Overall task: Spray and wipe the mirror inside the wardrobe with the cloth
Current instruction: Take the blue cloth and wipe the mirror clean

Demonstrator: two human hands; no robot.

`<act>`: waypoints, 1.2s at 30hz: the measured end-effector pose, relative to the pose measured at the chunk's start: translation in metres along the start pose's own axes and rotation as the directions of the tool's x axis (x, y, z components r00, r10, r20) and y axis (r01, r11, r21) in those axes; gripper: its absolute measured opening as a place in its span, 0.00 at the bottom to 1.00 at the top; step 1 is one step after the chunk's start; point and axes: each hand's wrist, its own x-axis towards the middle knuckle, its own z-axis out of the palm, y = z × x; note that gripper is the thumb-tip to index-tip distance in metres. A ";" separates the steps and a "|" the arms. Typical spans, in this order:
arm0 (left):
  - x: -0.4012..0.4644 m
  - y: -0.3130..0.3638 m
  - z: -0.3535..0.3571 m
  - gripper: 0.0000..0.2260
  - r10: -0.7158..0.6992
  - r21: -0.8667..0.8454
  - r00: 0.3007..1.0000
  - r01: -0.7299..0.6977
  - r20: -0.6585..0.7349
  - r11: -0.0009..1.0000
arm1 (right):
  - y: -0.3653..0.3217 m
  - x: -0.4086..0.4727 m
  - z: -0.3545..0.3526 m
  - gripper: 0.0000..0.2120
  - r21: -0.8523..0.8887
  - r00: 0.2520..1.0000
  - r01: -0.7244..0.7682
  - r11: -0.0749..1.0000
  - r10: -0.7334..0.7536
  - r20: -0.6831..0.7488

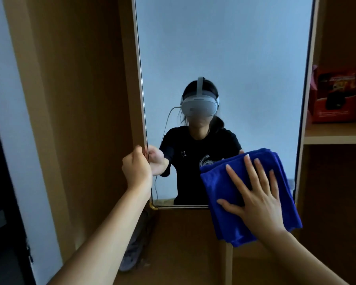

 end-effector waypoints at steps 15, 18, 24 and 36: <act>-0.008 0.005 -0.007 0.14 -0.040 0.033 0.999 0.039 0.028 0.999 | -0.144 0.019 0.032 0.41 0.065 0.999 -0.018 0.998 0.016 0.032; -0.007 0.007 -0.008 0.15 -0.041 0.050 0.999 0.039 0.031 0.998 | -0.153 0.018 0.034 0.38 0.065 0.999 -0.023 0.998 0.021 0.038; -0.012 0.006 -0.005 0.14 0.059 0.092 0.998 -0.059 0.009 0.994 | -0.122 0.014 0.030 0.37 0.049 0.994 0.088 0.995 -0.091 0.052; -0.020 -0.006 0.007 0.20 0.277 0.163 0.960 -0.266 -0.050 0.950 | 0.025 -0.018 0.007 0.40 -0.027 0.995 -0.104 0.994 0.104 -0.013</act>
